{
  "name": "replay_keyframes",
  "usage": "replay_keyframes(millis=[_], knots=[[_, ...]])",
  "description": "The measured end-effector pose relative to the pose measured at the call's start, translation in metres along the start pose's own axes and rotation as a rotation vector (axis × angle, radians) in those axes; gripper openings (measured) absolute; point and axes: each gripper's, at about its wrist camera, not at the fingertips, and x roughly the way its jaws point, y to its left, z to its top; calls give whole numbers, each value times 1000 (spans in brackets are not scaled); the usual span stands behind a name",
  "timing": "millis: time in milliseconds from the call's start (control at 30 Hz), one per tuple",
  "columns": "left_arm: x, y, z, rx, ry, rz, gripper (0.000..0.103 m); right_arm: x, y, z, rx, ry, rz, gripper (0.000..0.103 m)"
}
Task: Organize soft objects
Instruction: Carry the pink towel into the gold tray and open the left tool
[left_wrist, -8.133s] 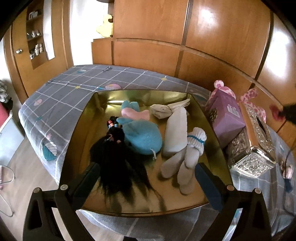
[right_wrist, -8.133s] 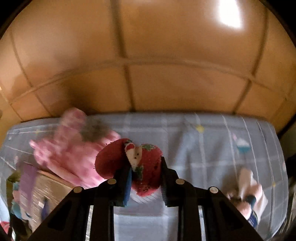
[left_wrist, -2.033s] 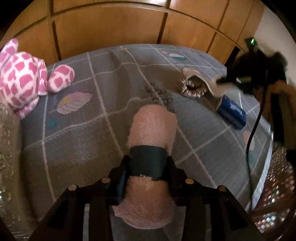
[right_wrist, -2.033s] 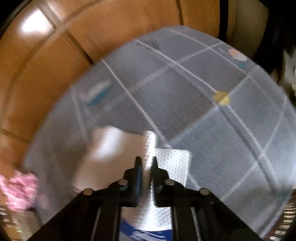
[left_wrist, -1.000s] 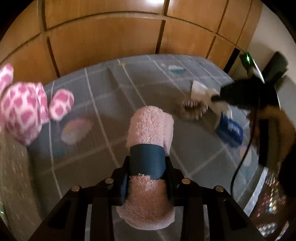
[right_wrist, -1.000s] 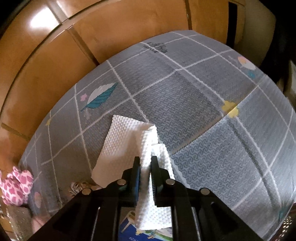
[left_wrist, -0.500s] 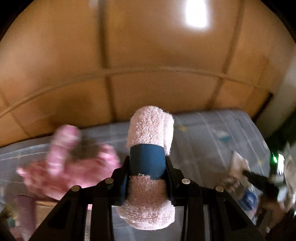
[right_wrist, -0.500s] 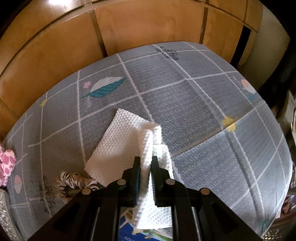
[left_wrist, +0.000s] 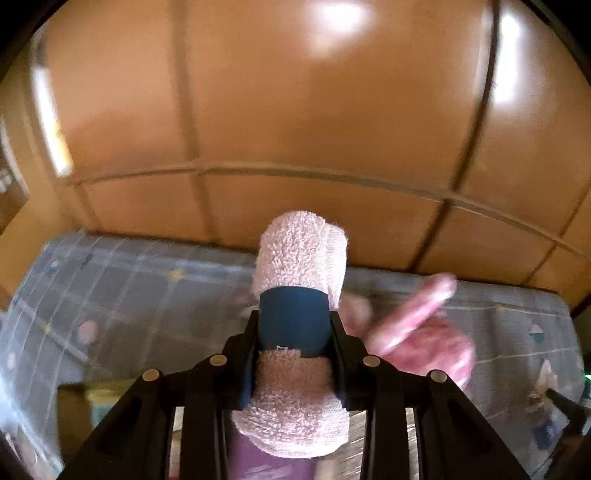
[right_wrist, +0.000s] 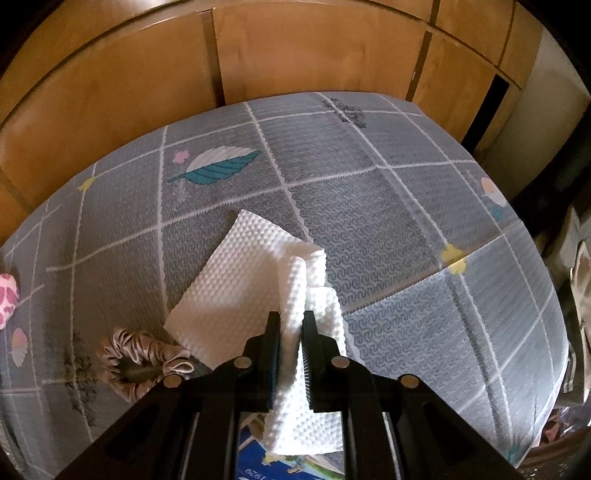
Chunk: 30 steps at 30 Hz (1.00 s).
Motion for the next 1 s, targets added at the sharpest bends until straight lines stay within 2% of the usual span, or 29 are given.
replay_keyframes(millis=[200,400,667,800,933,967,1000], knots=[[-21,106,-55,-135,9,56,33,-2,6,-3,-41,-10,-35,10],[-40,200,-131,-313,45,104,33,-3,12,-4,-85,-24,-74,10],[-54,244,-212,-438,80,126,34,-2,19,-7,-130,-37,-117,11],[-41,255,-222,-503,122,126,34,-2,22,-8,-144,-44,-137,11],[-25,260,-214,-494,132,144,36,-4,24,-10,-149,-47,-144,11],[-22,260,-209,-489,127,148,42,-5,25,-11,-150,-47,-146,11],[-20,261,-206,-474,122,150,54,-6,25,-12,-150,-48,-148,11]])
